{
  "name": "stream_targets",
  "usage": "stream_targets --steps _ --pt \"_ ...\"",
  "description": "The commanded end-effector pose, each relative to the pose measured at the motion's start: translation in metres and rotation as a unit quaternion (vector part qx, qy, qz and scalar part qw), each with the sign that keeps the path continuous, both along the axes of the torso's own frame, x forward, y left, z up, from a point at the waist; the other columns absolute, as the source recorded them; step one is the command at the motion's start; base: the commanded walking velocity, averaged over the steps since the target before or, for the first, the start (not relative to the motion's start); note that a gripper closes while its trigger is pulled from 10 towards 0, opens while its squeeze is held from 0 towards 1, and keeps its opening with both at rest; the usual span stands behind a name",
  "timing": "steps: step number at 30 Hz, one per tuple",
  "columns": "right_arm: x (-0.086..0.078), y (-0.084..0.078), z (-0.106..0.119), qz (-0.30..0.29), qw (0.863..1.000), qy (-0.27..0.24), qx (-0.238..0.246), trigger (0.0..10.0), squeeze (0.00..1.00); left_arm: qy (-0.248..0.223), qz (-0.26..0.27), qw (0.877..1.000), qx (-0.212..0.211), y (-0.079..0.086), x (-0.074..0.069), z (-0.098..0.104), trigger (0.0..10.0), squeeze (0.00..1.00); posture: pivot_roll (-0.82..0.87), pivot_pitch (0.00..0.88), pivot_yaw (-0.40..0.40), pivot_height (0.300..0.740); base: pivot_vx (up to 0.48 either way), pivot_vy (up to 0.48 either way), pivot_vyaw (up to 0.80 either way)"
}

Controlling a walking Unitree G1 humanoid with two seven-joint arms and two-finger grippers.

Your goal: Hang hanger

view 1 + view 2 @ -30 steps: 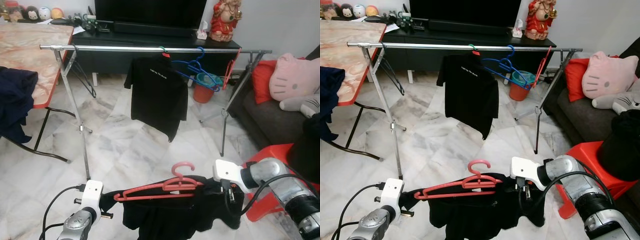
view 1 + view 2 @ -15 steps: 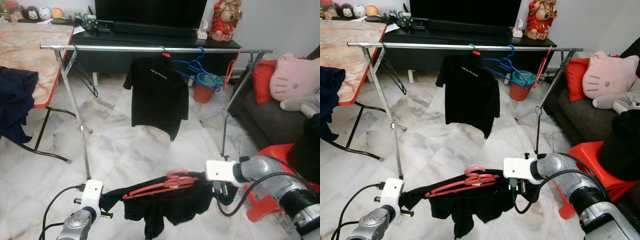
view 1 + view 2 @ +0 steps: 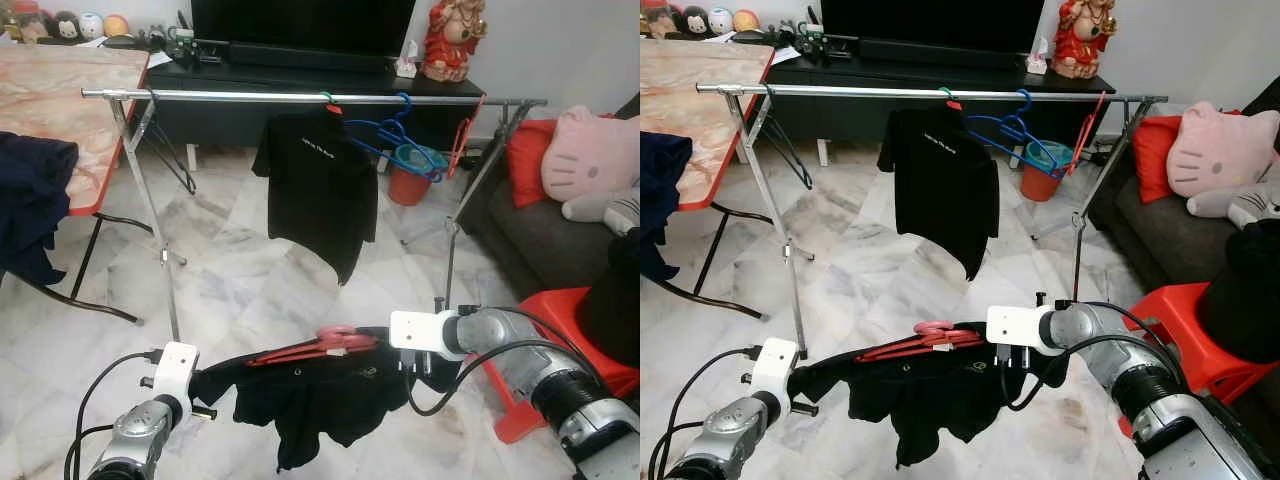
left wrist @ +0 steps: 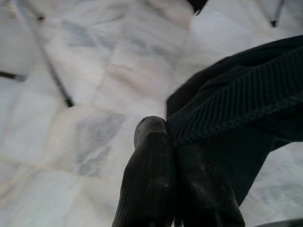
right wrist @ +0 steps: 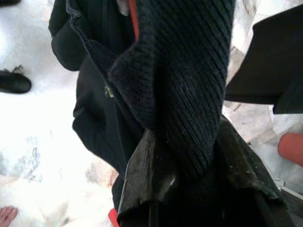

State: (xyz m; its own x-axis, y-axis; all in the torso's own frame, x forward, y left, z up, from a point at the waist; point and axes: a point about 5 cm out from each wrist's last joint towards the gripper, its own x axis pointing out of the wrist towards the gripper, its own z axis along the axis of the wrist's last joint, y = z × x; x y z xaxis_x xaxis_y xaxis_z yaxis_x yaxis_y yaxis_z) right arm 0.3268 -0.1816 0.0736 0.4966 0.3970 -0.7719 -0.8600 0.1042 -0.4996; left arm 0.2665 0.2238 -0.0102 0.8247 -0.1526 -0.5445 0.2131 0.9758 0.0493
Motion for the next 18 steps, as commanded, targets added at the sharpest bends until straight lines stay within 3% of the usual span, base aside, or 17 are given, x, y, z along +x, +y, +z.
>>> stream_targets --steps 1,4,5,10,12,15,18 --pt "0.003 -0.008 0.004 -0.017 1.0 -0.01 -0.019 0.0 0.0 -0.002 0.003 1.0 -0.005 0.006 0.003 0.005 10.0 0.0 0.01 0.0 -0.147 0.74 0.0 0.0 0.0" --pt "0.003 -0.005 0.003 -0.018 0.999 -0.017 -0.032 0.0 0.0 -0.013 -0.021 0.999 -0.035 -0.001 0.008 0.012 10.0 0.0 0.01 0.0 -0.146 0.74 0.0 0.0 0.0" --pt "0.004 0.0 0.003 -0.023 0.999 -0.025 -0.035 0.0 0.0 -0.022 -0.053 0.997 -0.054 -0.009 0.012 0.018 10.0 0.0 0.01 0.0 -0.147 0.74 0.0 0.0 0.0" --pt "0.007 0.014 0.003 -0.034 0.998 -0.042 -0.037 0.0 0.0 -0.038 -0.125 0.989 -0.076 -0.026 0.018 0.033 10.0 0.0 0.02 0.0 -0.148 0.74 0.0 0.0 0.0" --pt "0.01 0.024 0.006 -0.053 0.997 -0.057 -0.029 0.0 0.0 -0.052 -0.166 0.98 -0.098 -0.038 0.021 0.048 10.0 0.0 0.01 0.0 -0.148 0.74 0.0 0.0 0.0" --pt "0.011 0.029 0.005 -0.068 0.995 -0.062 -0.026 0.0 0.0 -0.06 -0.184 0.975 -0.111 -0.044 0.022 0.057 10.0 0.0 0.01 0.0 -0.147 0.74 0.0 0.0 0.0" --pt "0.011 0.043 0.003 -0.096 0.994 -0.056 0.011 0.0 0.0 -0.081 -0.216 0.964 -0.135 -0.056 0.025 0.074 10.0 0.0 0.01 0.0 -0.145 0.74 0.0 0.0 0.0"
